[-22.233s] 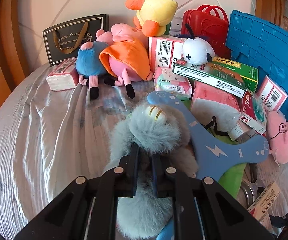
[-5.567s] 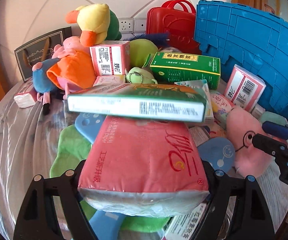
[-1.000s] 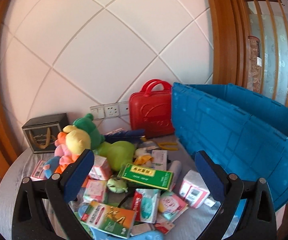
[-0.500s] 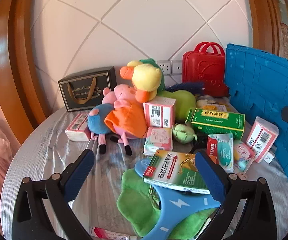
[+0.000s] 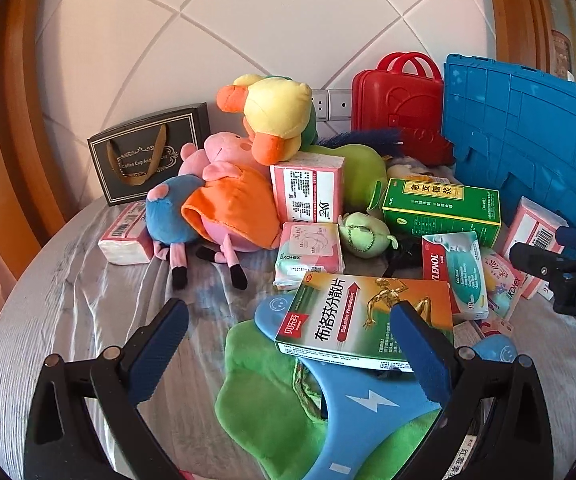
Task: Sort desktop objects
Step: 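Move both tools back from the blue bin to the pile, then grasp the Kotex pad pack with left tool while right tool grasps the Tylenol box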
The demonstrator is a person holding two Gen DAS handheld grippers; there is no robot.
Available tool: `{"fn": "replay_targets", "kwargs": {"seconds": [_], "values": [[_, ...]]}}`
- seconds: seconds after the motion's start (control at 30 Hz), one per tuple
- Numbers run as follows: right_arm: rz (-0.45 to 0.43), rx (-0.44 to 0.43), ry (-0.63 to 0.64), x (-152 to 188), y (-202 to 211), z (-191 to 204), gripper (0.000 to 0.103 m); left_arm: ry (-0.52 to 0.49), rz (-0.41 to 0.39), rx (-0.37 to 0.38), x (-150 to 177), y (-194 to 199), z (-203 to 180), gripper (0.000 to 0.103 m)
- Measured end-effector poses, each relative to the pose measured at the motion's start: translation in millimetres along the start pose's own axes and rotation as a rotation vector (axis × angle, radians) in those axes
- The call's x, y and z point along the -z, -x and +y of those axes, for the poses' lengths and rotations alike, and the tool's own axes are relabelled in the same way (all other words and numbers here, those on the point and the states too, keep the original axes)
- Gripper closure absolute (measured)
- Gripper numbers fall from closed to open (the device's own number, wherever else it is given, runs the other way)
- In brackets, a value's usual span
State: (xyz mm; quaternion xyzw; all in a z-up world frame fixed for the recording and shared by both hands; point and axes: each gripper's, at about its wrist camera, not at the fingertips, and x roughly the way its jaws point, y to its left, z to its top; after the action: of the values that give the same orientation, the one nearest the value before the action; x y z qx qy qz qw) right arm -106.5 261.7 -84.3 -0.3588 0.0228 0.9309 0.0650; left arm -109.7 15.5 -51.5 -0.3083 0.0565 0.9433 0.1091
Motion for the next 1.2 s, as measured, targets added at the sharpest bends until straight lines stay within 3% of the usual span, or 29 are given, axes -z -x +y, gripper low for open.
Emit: {"fn": "replay_targets", "kwargs": {"seconds": [0.37,0.57,0.67,0.77,0.9,1.07,1.13,1.2], "values": [[0.09,0.032,0.001,-12,-59,32,0.0,-0.001,0.02,-0.004,-33,-52,12,0.001],[0.162,0.077,-0.037,-15,-91,36,0.001,-0.024,0.086,0.012,-44,-97,5,0.001],[0.198,0.098,-0.053,-17,-105,39,0.011,-0.024,0.126,0.04,-45,-118,2,0.001],[0.242,0.115,-0.065,-17,-119,40,0.028,-0.036,0.163,0.05,-43,-139,-3,0.001],[0.24,0.127,-0.094,-18,-125,38,0.028,-0.013,0.217,0.058,-39,-163,-3,0.001],[0.26,0.127,-0.077,-17,-129,41,0.027,-0.058,0.29,0.083,-42,-186,-14,0.001],[0.279,0.105,-0.077,-16,-132,41,0.042,-0.082,0.351,0.078,-44,-197,-19,0.004],[0.288,0.103,-0.082,-15,-132,42,0.042,-0.103,0.392,0.065,-42,-204,-22,0.013]]}}
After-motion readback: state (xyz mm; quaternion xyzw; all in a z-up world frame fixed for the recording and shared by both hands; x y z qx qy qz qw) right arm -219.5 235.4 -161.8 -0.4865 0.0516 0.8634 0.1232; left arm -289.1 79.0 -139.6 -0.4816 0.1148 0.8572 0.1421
